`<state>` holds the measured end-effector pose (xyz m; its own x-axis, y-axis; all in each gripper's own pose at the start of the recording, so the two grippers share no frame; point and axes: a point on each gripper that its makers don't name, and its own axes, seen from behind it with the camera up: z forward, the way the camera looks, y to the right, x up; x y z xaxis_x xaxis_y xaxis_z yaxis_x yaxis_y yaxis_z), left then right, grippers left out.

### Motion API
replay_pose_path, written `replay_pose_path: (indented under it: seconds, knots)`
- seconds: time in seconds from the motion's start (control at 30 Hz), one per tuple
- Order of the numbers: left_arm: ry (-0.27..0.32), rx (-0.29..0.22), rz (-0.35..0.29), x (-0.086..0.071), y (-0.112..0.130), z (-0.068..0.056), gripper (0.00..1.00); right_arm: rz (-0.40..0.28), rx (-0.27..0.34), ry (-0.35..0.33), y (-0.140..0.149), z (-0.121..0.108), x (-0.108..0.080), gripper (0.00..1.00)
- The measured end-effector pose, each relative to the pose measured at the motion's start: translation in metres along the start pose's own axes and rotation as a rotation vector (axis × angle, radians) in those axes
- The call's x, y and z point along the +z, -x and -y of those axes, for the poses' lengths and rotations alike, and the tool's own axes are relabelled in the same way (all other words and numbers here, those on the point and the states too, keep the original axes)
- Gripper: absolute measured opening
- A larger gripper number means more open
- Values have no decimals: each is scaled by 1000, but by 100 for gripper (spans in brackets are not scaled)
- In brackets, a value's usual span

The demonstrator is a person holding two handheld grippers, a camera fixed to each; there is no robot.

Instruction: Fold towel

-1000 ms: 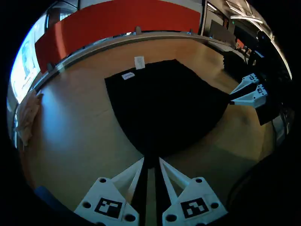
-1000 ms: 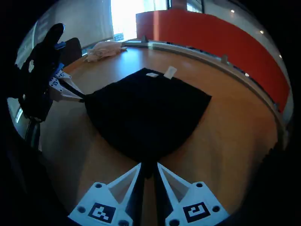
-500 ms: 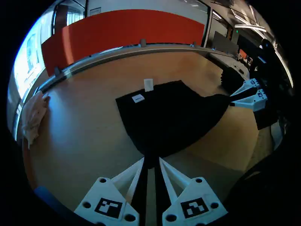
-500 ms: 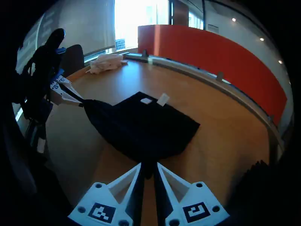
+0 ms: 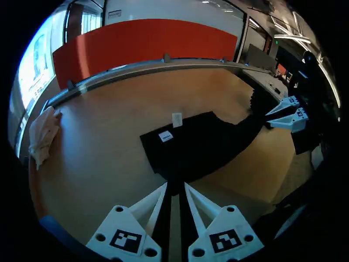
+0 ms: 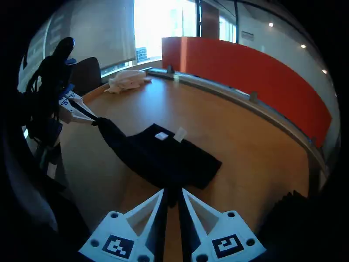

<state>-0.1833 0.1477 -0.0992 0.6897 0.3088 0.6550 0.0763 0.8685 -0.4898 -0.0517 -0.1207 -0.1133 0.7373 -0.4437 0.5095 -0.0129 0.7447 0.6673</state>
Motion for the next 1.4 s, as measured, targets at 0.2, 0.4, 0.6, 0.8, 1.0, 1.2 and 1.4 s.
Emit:
replay_pose_path:
  seconds: [0.2,0.4,0.6,0.8,1.0,1.2,1.4]
  knots:
    - [9,-10,-7,-10,-4,-4,12,4,-11,-4,-4,4,-11,15]
    - [22,-18,-10,-17,-7,-8,12,7,-7,-8,-7,5,-19,15]
    - [31,-23,-9,-22,-8,-10,12,10,5,-16,-9,8,-27,15]
    - [40,-24,-5,-22,-8,-12,12,28,9,-25,-5,13,-32,15]
    - [42,-30,-5,-19,-9,-12,12,32,15,-28,-2,15,-30,15]
    - [39,-32,-5,-17,-10,-11,12,34,16,-30,-2,13,-26,15]
    - [32,-46,-6,-11,-9,-7,12,41,16,-27,-3,9,-19,15]
